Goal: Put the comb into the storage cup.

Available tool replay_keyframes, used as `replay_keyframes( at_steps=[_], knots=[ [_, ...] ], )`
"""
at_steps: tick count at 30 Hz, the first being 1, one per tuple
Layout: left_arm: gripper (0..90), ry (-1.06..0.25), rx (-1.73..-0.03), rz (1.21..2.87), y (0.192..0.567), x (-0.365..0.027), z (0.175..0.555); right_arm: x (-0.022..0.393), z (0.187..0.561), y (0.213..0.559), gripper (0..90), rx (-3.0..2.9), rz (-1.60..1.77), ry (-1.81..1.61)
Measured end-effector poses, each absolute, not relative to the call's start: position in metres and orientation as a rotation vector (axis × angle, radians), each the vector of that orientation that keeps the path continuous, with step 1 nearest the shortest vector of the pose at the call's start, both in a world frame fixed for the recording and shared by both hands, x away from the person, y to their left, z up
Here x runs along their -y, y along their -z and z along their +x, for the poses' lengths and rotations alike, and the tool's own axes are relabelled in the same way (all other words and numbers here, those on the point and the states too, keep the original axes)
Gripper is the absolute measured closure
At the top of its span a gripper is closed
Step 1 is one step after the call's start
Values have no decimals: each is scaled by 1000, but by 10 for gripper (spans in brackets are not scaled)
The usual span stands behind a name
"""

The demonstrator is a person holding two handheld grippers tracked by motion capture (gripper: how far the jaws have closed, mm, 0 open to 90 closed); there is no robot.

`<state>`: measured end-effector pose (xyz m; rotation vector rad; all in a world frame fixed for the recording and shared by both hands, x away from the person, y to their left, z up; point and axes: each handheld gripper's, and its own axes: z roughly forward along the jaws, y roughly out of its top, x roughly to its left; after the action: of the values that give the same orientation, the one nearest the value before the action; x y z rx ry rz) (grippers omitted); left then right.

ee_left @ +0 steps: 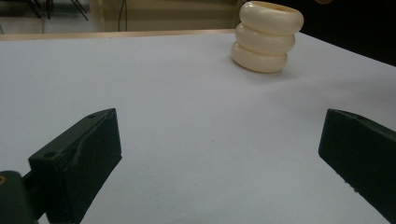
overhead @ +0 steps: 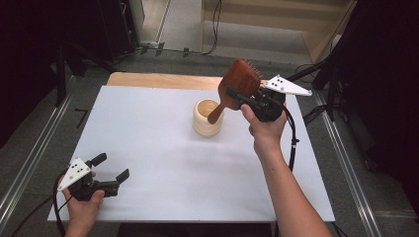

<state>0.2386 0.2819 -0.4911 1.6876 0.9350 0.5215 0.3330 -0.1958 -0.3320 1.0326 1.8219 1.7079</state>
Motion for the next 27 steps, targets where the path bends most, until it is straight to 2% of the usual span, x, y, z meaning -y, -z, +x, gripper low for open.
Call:
replay_keyframes(
  at_steps=[27],
  knots=[
    [0,-518,-934,1679,491,-282,239,182,378,363,532,-1785,1120,-1677]
  ],
)
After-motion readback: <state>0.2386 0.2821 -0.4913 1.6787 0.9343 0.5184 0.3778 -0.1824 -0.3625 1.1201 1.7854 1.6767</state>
